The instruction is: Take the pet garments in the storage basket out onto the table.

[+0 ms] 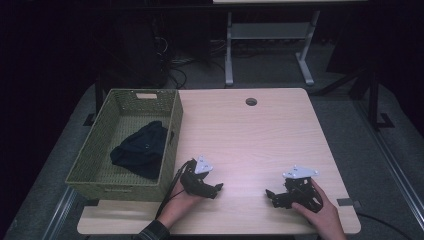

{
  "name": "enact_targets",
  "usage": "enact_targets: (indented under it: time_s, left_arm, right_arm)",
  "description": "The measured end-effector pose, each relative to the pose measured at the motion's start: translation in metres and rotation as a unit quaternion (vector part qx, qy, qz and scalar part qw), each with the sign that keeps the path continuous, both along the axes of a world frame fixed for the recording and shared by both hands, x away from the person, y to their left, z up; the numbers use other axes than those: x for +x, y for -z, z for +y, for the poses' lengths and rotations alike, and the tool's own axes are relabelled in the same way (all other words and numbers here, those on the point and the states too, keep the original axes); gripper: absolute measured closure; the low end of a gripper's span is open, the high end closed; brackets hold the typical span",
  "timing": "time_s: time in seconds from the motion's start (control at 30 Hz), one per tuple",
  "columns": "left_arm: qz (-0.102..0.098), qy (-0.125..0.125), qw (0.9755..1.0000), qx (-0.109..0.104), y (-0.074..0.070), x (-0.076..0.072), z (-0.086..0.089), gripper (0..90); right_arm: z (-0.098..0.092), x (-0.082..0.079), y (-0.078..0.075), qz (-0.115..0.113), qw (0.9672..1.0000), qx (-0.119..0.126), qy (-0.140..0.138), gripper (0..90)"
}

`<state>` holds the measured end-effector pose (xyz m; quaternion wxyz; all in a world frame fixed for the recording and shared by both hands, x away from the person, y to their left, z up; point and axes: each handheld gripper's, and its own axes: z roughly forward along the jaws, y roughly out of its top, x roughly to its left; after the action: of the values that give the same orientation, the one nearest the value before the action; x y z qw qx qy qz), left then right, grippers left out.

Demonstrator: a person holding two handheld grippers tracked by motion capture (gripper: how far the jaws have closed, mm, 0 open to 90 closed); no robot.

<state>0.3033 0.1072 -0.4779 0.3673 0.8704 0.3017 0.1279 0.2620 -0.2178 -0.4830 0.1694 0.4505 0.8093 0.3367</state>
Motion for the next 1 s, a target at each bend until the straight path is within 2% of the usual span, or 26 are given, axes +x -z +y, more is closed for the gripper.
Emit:
enact_targets:
  time_s: [0.3, 0.57, 0.77, 1.0]
  left_arm:
    - [0.009, 0.000, 0.9999, 0.009, -0.002, 0.002, -0.003, 12.9]
    - [0.029, 0.008, 0.9993, 0.023, -0.007, 0.004, -0.006, 13.0]
    - [0.037, 0.008, 0.9991, 0.017, -0.014, 0.006, -0.005, 13.3]
    - [0.036, 0.008, 0.9992, 0.018, -0.022, 0.007, -0.003, 13.4]
  right_arm:
    - [0.000, 0.000, 0.000, 0.000, 1.0000, 0.000, 0.000, 0.0]
    - [0.000, 0.000, 0.000, 0.000, 1.0000, 0.000, 0.000, 0.0]
    - [0.000, 0.000, 0.000, 0.000, 1.0000, 0.000, 0.000, 0.0]
    - [0.000, 0.000, 0.000, 0.000, 1.0000, 0.000, 0.000, 0.0]
